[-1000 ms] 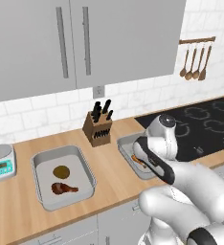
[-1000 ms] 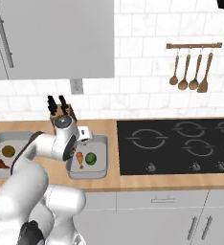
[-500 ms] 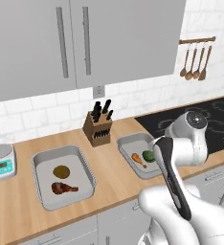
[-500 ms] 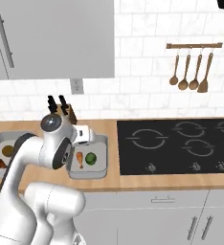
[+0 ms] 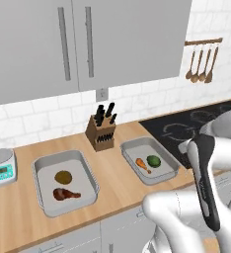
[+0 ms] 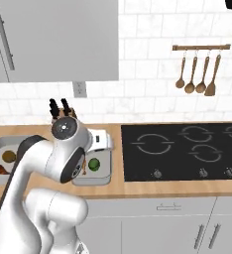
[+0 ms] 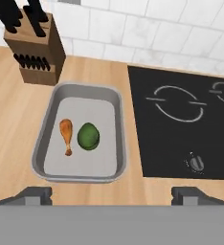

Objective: Place one avocado and one chicken drumstick in each tupperware on the nearby counter, to pack two identical lunches.

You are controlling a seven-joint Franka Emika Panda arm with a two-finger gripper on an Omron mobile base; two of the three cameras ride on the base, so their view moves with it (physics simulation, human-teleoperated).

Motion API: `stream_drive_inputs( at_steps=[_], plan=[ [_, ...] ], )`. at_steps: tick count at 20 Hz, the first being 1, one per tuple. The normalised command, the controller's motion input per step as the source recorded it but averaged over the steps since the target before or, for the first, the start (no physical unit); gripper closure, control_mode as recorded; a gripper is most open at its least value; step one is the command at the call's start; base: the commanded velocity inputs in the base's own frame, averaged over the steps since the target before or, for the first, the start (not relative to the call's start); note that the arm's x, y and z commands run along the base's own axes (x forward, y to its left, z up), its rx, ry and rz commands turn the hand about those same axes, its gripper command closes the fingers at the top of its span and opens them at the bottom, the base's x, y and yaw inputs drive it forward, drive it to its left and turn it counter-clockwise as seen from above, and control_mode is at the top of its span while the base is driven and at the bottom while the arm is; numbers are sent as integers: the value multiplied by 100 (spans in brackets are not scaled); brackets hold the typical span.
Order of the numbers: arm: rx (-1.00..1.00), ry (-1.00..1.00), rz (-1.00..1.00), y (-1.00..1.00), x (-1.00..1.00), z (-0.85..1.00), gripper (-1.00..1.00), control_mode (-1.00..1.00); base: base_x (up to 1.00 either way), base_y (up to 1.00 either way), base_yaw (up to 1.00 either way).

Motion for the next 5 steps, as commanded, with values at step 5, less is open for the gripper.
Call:
stream_drive_inputs(
  at_steps=[5],
  plan=[
    [0, -6, 0, -32, -18, 7, -100, -100, 0, 0, 0]
  ],
)
